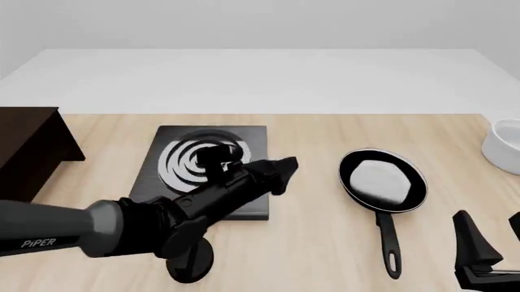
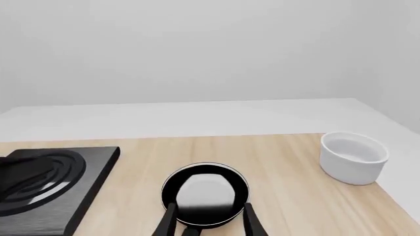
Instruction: Put the frying pan on top of the cabinet.
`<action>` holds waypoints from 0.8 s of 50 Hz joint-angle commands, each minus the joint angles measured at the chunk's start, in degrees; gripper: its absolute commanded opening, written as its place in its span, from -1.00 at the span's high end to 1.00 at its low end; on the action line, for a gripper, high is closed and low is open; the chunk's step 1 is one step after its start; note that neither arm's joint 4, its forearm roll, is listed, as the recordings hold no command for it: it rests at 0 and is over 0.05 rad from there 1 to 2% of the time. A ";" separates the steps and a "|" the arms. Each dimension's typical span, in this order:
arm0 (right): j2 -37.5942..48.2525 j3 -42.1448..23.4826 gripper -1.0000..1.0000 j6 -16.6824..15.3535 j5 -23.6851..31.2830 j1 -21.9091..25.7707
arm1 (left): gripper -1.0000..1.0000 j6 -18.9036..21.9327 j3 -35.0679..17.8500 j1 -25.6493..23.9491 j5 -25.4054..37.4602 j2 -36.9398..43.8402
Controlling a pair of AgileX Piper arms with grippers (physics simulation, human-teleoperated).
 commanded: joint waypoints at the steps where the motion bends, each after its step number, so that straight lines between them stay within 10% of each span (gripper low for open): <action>1: -0.10 0.05 -1.00 0.22 0.01 -0.05 | -1.00 -1.10 -3.40 -2.11 -1.18 6.44; 40: -0.15 0.08 -1.00 0.58 0.28 0.08 | -1.00 -7.10 -9.63 -7.36 -2.11 16.01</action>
